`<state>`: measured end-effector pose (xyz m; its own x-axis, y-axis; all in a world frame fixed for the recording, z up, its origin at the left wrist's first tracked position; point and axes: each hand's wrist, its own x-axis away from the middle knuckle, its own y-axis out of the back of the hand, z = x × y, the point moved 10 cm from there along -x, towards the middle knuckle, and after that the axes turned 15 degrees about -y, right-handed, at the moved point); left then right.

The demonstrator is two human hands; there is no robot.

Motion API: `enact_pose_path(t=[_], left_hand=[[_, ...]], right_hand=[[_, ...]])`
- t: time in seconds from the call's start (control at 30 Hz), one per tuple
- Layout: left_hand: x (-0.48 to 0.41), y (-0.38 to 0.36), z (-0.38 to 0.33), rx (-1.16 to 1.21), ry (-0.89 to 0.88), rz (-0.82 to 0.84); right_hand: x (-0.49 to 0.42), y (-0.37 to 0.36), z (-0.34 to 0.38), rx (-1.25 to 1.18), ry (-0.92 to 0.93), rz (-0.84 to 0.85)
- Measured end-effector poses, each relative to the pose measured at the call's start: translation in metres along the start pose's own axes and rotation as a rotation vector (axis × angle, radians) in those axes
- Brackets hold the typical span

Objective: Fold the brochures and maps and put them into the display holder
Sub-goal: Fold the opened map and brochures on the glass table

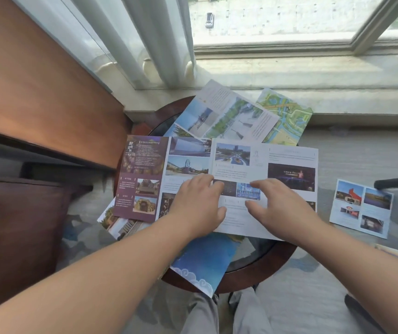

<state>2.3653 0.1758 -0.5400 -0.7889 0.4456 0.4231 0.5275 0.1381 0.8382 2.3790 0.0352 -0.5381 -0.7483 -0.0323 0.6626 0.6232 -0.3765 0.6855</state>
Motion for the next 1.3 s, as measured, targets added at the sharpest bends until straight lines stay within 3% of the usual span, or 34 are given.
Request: enact_pose_path(t=[0.27,0.5,0.63,0.9,0.97,1.03,1.1,1.17,1.23,1.3], left_hand=[[0.021,-0.006,0.026,0.024,0.031,-0.016],[-0.008,-0.02,-0.016,-0.005,-0.117,-0.044],[-0.021,-0.038,-0.031,-0.035,-0.147,0.0],[-0.027,-0.053,-0.029,-0.032,-0.087,0.134],[-0.029,-0.043,-0.033,0.092,-0.066,0.091],[-0.032,-0.025,-0.039,0.37,-0.015,0.002],[-0.034,-0.007,-0.046,0.814,0.085,-0.124],[-0.031,0.002,-0.042,1.173,0.244,-0.263],[-0.025,0.01,-0.03,1.201,0.349,-0.338],[-0.016,0.013,-0.015,1.125,0.4,-0.372]], right_hand=[[-0.003,-0.011,0.015,0.031,-0.03,-0.001],[-0.026,0.012,-0.107,-0.047,-0.531,-0.19],[-0.031,-0.003,-0.152,-0.244,-0.701,-0.118],[-0.022,0.023,-0.139,-0.42,-0.555,-0.252],[-0.008,0.04,-0.119,-0.435,-0.459,-0.326],[0.01,0.053,-0.084,-0.428,-0.294,-0.383],[0.028,0.048,-0.041,-0.423,-0.113,-0.304],[0.041,0.026,-0.003,-0.364,0.027,-0.114],[0.05,0.001,0.019,-0.287,0.105,0.046],[0.049,-0.011,0.022,-0.274,0.111,0.1]])
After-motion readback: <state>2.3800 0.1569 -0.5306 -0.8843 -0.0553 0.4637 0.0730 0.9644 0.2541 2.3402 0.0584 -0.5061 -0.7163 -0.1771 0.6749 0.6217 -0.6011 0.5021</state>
